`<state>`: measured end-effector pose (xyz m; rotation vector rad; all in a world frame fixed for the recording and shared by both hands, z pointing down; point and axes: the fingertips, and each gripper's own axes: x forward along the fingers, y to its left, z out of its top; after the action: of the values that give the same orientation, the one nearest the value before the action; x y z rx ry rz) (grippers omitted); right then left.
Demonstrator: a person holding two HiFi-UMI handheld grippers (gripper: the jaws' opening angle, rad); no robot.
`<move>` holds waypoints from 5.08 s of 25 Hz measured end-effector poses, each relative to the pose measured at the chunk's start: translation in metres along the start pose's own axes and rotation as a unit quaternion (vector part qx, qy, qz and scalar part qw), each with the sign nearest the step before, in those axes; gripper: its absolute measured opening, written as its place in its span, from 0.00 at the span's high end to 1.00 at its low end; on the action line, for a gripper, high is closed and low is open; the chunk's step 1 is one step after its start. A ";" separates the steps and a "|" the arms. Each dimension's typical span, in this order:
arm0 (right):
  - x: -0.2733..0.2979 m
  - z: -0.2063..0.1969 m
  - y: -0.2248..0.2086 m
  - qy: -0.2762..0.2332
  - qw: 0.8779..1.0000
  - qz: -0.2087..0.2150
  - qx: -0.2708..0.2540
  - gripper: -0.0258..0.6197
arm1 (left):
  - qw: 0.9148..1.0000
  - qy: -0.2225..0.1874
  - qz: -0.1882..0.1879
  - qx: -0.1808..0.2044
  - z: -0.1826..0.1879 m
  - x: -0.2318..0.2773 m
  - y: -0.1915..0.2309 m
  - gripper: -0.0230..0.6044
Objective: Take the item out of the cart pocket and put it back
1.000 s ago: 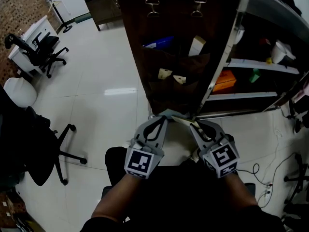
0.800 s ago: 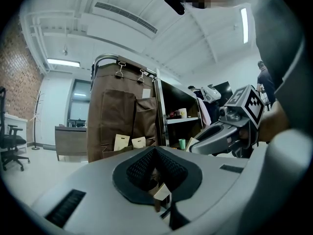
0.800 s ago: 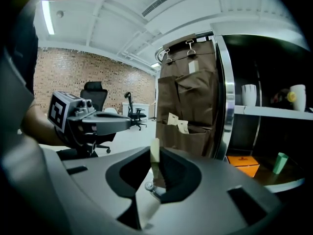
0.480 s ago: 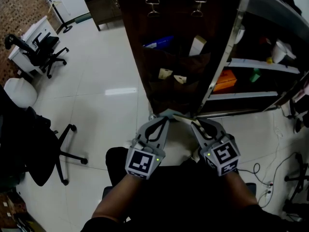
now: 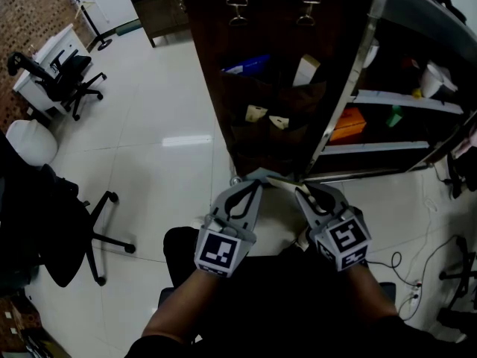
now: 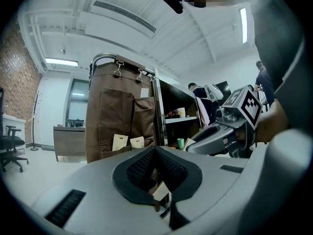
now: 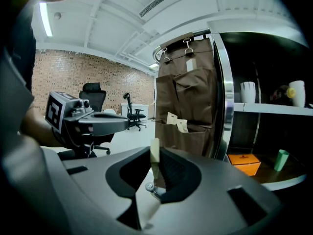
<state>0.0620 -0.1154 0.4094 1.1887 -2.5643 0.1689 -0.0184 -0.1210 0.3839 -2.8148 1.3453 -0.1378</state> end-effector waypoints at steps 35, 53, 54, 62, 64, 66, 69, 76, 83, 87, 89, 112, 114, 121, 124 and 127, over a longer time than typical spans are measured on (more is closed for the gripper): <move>0.002 0.019 -0.013 -0.013 0.999 -0.022 -0.024 0.85 | 1.000 -0.001 0.010 0.002 0.001 -0.001 0.005 0.96; 0.077 0.018 -0.073 0.031 0.992 -0.066 -0.107 0.85 | 1.000 0.003 0.011 0.006 0.000 -0.001 0.007 0.96; 0.082 0.013 -0.074 0.037 0.991 -0.068 -0.111 0.85 | 1.000 0.002 0.011 0.006 0.000 -0.001 0.007 0.96; 0.125 -0.030 -0.086 0.094 0.985 -0.065 -0.132 0.85 | 1.000 0.001 0.010 0.002 0.000 0.000 0.006 0.96; 0.137 -0.044 -0.091 0.110 0.984 -0.062 -0.129 0.85 | 1.000 0.001 0.010 0.000 0.000 -0.001 0.007 0.96; 0.149 -0.058 -0.095 0.125 0.983 -0.059 -0.123 0.85 | 1.000 0.002 0.011 -0.002 -0.001 -0.001 0.008 0.96; 0.167 -0.084 -0.100 0.152 0.981 -0.052 -0.108 0.85 | 1.000 0.001 0.011 -0.002 -0.001 -0.001 0.010 0.96; 0.201 -0.138 -0.112 0.209 0.976 -0.042 -0.041 0.85 | 1.000 0.003 0.015 -0.011 -0.003 -0.001 0.012 0.96; 0.214 -0.156 -0.107 0.209 0.977 -0.025 -0.045 0.84 | 1.000 0.002 0.015 -0.012 -0.002 -0.001 0.013 0.96; 0.213 -0.158 -0.107 0.207 0.976 -0.030 -0.051 0.84 | 1.000 0.002 0.012 -0.011 -0.002 0.000 0.011 0.96; 0.213 -0.158 -0.107 0.208 0.976 -0.029 -0.053 0.83 | 1.000 0.004 0.014 -0.012 -0.003 0.000 0.012 0.96; 0.068 0.031 -0.032 -0.060 0.996 0.018 0.062 0.94 | 1.000 0.004 0.014 -0.007 -0.005 0.002 0.009 0.96; 0.040 0.047 -0.023 -0.086 0.994 0.024 0.069 0.94 | 1.000 0.000 0.014 -0.010 -0.002 0.001 0.009 0.96; -0.024 0.056 0.000 -0.126 0.989 0.007 0.080 0.94 | 1.000 -0.004 0.007 -0.022 -0.001 0.001 0.006 0.96; -0.020 0.030 0.010 -0.103 0.992 0.001 0.069 0.94 | 1.000 -0.004 0.001 -0.016 -0.001 0.002 0.002 0.96; -0.012 0.007 0.016 -0.076 0.993 0.007 0.086 0.94 | 1.000 -0.003 -0.002 -0.011 0.000 0.001 -0.001 0.96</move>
<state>0.0555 -0.0983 0.3997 1.2915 -2.7367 0.3201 -0.0169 -0.1216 0.3843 -2.8329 1.3485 -0.1160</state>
